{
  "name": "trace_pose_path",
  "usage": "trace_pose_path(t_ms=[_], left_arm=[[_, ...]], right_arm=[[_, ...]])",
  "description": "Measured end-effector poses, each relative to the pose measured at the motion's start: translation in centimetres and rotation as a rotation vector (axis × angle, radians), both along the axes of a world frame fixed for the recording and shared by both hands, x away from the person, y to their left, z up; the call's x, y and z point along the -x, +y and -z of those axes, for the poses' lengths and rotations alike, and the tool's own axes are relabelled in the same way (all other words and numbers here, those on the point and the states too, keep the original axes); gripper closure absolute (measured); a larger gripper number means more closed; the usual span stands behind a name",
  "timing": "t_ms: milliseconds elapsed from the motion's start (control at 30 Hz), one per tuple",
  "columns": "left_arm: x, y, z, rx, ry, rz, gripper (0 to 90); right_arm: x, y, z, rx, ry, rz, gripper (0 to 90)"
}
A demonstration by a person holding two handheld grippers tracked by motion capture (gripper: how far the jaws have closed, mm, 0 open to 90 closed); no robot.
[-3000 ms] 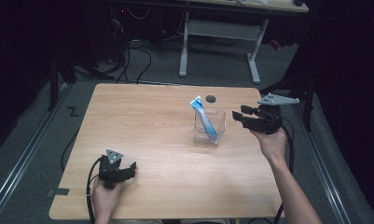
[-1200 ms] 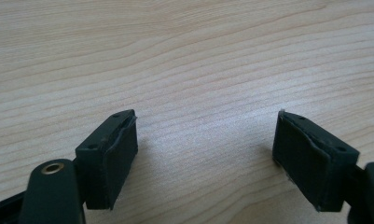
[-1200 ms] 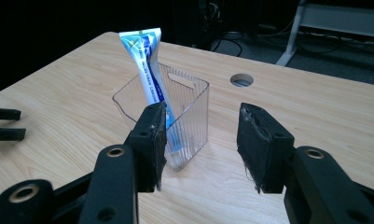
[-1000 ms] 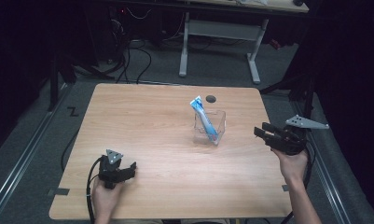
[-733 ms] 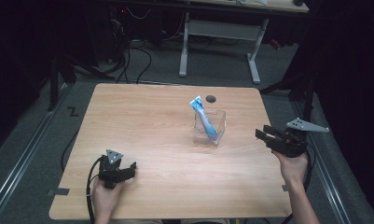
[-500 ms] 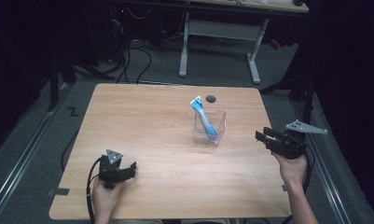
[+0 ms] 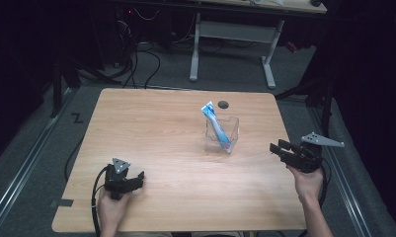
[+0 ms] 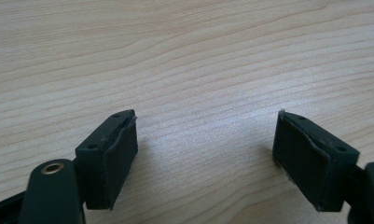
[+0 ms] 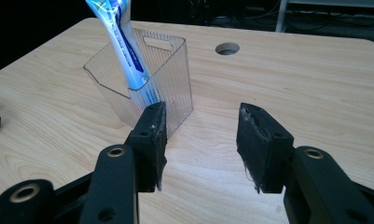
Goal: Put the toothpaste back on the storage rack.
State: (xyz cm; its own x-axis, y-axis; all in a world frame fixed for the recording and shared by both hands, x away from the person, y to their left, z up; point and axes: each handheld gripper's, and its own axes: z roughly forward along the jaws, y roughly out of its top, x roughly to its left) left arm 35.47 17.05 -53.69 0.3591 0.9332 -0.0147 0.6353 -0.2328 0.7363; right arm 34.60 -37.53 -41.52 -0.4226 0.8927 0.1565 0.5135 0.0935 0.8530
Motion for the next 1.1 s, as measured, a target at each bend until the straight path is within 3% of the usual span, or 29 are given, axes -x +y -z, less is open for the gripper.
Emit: trace_pose_path(t_ms=[1100], left_arm=[[0.0, 0.0, 0.0, 0.0, 0.0, 0.001, 22.3]], right_arm=[[-0.9, 1.6, 4.8, 0.038, 0.097, -0.003, 52.9]])
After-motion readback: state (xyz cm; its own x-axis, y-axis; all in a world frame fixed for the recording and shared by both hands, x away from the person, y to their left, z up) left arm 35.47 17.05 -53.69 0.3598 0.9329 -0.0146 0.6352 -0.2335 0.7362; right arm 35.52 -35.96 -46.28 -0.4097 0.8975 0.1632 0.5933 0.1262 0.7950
